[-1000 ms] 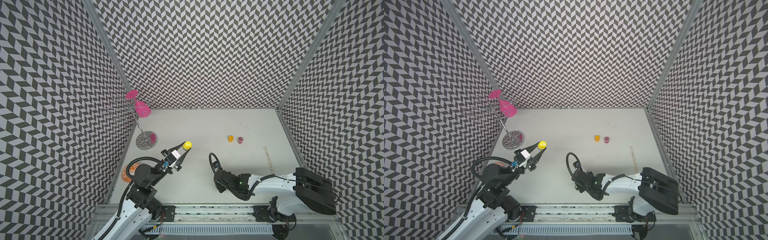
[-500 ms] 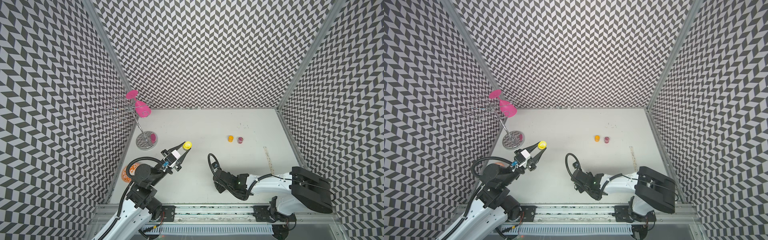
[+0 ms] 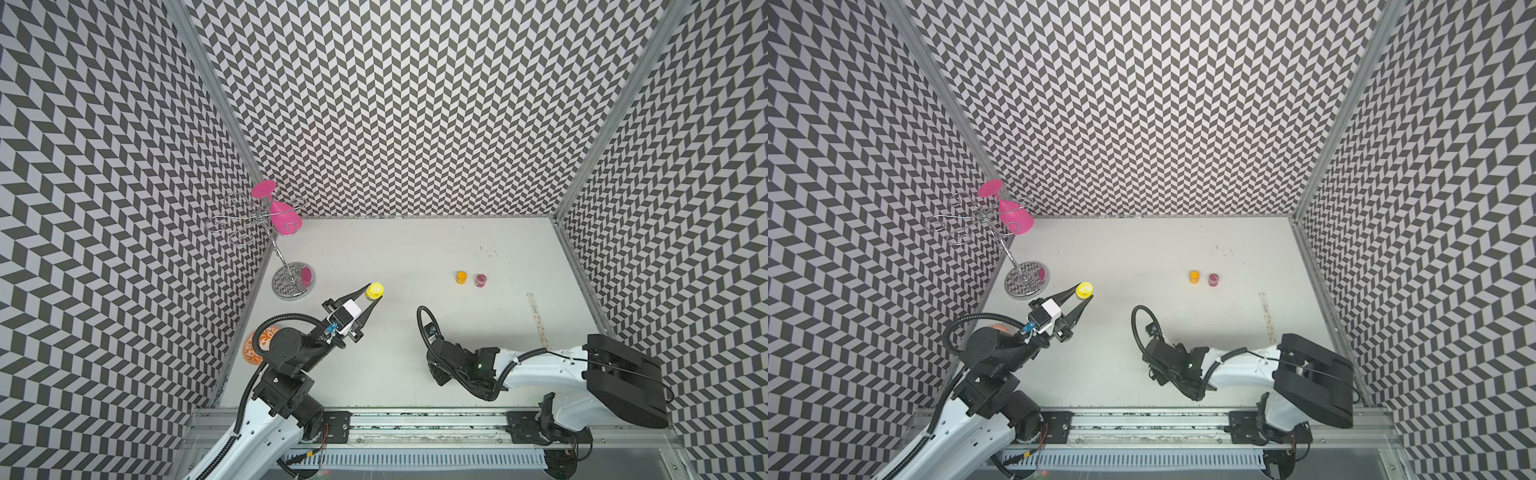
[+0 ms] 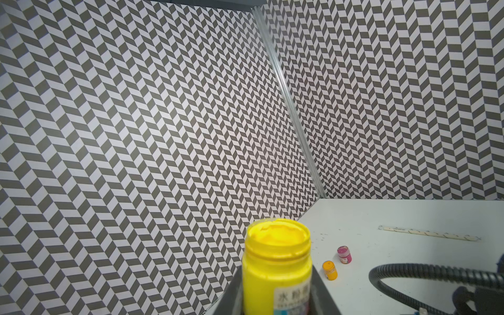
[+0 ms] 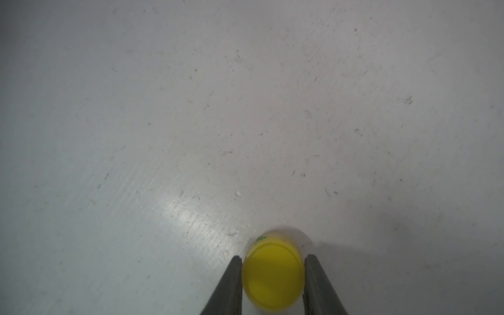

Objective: Close the paint jar lid
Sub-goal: Pick up the lid from the center of the board.

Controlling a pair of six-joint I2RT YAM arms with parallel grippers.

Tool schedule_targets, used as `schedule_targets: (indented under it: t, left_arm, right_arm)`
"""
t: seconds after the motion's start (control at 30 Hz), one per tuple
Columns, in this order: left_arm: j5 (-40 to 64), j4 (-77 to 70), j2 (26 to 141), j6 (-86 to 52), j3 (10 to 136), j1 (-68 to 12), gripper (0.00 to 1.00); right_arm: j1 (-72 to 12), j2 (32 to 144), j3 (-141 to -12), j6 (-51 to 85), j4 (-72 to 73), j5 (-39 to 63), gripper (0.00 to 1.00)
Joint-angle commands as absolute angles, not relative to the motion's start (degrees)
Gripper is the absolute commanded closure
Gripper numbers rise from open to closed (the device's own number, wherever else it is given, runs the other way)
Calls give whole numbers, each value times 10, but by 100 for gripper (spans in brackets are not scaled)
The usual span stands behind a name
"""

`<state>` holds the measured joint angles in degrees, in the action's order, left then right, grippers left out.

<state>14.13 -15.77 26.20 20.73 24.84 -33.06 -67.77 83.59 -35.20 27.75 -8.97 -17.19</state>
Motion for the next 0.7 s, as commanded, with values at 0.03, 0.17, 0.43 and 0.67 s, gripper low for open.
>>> schedule_targets:
  t: [0.03, 0.17, 0.43, 0.67]
  left_arm:
    - [137, -162, 263, 207, 243, -328, 70]
    - [140, -164, 265, 204, 245, -327, 69]
    - [204, -211, 334, 161, 256, -292, 69]
    - [302, -300, 476, 90, 303, -250, 69]
  right_arm:
    - [-677, 787, -357, 289, -100, -204, 72]
    - [-653, 743, -363, 277, -118, -181, 72]
    - [-512, 671, -380, 223, -143, -76, 72]
    - [-416, 637, -408, 170, -148, -28, 72]
